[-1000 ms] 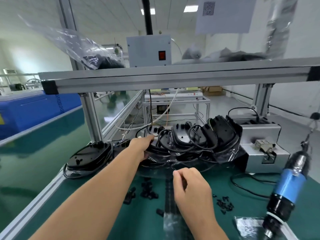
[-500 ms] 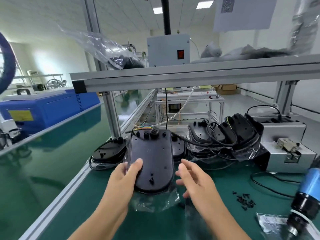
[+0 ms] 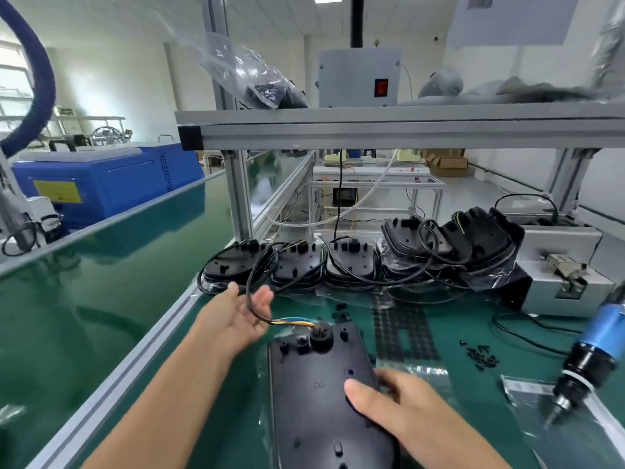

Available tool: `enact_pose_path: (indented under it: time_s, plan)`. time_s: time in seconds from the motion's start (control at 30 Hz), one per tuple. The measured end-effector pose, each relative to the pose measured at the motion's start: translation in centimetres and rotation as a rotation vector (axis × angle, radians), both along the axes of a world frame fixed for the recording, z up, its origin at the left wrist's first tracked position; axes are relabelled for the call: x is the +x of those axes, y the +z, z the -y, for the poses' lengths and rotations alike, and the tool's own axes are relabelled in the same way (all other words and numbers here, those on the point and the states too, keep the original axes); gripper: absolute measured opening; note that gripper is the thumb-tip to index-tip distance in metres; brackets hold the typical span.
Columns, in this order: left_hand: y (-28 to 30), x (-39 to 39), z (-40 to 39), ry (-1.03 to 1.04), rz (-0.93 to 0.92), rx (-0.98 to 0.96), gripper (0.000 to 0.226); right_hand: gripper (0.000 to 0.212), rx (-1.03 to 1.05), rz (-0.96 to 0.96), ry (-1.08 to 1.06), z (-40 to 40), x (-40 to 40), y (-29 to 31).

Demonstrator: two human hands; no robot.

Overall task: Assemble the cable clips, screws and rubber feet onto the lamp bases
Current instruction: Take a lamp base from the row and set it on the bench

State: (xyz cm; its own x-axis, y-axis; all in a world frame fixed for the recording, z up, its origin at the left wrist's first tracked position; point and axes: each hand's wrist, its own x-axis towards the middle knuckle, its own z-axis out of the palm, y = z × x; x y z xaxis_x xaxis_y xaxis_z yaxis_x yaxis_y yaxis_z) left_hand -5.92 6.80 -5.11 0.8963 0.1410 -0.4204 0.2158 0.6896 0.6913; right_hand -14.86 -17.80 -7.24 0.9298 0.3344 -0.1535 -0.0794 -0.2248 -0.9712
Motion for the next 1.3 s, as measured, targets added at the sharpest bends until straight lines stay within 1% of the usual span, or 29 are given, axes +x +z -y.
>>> enact_pose_path:
  time_s: [0.07, 0.13, 0.33, 0.4, 0.53, 0.6, 0.63, 0.67, 0.7, 0.73, 0.8, 0.83, 0.87, 0.93, 0.97, 1.0, 1.03, 1.07, 1.1, 1.17, 1.2, 1.27, 1.3]
  plan:
    - [-0.2, 0.3, -0.2, 0.015, 0.024, 0.022, 0.034, 0.029, -0.018, -0.057, -0.016, 0.4, -1.0, -0.4]
    - [-0.5, 0.1, -0.3, -0.006, 0.094, 0.025, 0.026, 0.032, -0.057, -0.085, -0.026, 0.6, -1.5, -0.5]
    - [-0.4, -1.0, 0.3, -0.098, 0.269, 0.109, 0.023, 0.035, -0.182, -0.089, -0.056, 0.7, -1.2, -0.7]
    - [0.3, -1.5, 0.5, -0.147, 0.324, 0.150, 0.022, 0.043, -0.324, -0.058, -0.064, 0.9, -1.1, -0.5]
    - [2.3, -2.7, 1.1, -0.209, 0.451, 0.327, 0.018, 0.073, -0.715, 0.096, -0.071, 1.2, -0.7, -0.1]
    - [3.2, -3.8, 1.9, -0.247, 0.518, 0.406, 0.019, 0.073, -0.914, 0.241, -0.147, 1.0, -0.3, 0.8]
    - [3.5, -4.4, 2.4, -0.260, 0.540, 0.446, 0.024, 0.069, -0.913, 0.325, -0.207, 0.8, 0.2, 1.6]
    - [3.7, -5.0, 3.1, -0.270, 0.559, 0.487, 0.026, 0.063, -0.819, 0.393, -0.257, 0.5, 0.9, 2.6]
    - [3.8, -5.7, 3.8, -0.277, 0.577, 0.531, 0.028, 0.059, -0.657, 0.423, -0.276, 0.1, 1.7, 3.8]
    - [3.8, -6.3, 4.5, -0.284, 0.595, 0.581, 0.028, 0.054, -0.453, 0.407, -0.273, -0.5, 2.8, 5.0]
    - [3.7, -7.2, 5.8, -0.298, 0.626, 0.698, 0.022, 0.043, -0.057, 0.259, -0.224, -2.1, 4.7, 7.0]
    - [3.6, -7.7, 6.5, -0.315, 0.644, 0.750, 0.016, 0.041, 0.124, 0.156, -0.198, -3.0, 5.5, 7.9]
    - [3.3, -8.0, 6.9, -0.336, 0.659, 0.786, 0.011, 0.045, 0.296, 0.052, -0.190, -3.9, 6.2, 8.7]
    - [2.7, -8.7, 7.3, -0.395, 0.655, 0.807, 0.008, 0.049, 0.583, -0.095, -0.208, -5.0, 7.2, 9.8]
    - [2.5, -9.0, 7.3, -0.440, 0.642, 0.821, 0.006, 0.047, 0.671, -0.130, -0.215, -5.3, 7.5, 10.2]
    - [2.5, -9.1, 7.1, -0.484, 0.631, 0.866, 0.009, 0.044, 0.722, -0.143, -0.209, -5.4, 7.7, 10.4]
    - [2.7, -9.1, 6.9, -0.516, 0.613, 0.921, 0.021, 0.040, 0.747, -0.146, -0.184, -5.4, 7.7, 10.5]
    - [3.0, -8.9, 6.5, -0.516, 0.568, 0.929, 0.037, 0.038, 0.751, -0.137, -0.144, -5.4, 7.5, 10.7]
    - [3.5, -8.3, 6.0, -0.483, 0.494, 0.858, 0.052, 0.036, 0.736, -0.113, -0.100, -5.4, 7.1, 10.8]
    - [4.6, -5.8, 4.8, -0.400, 0.362, 0.595, 0.068, 0.034, 0.650, -0.029, -0.015, -5.3, 5.9, 11.0]
    - [5.2, -4.2, 4.1, -0.376, 0.314, 0.459, 0.071, 0.033, 0.586, 0.016, 0.024, -5.4, 5.1, 11.0]
    - [6.8, -1.0, 3.2, -0.367, 0.239, 0.160, 0.072, 0.031, 0.445, 0.105, 0.095, -5.8, 3.2, 11.1]
    - [7.5, 0.3, 3.1, -0.335, 0.206, 0.036, 0.067, 0.030, 0.377, 0.145, 0.122, -6.0, 2.2, 11.1]
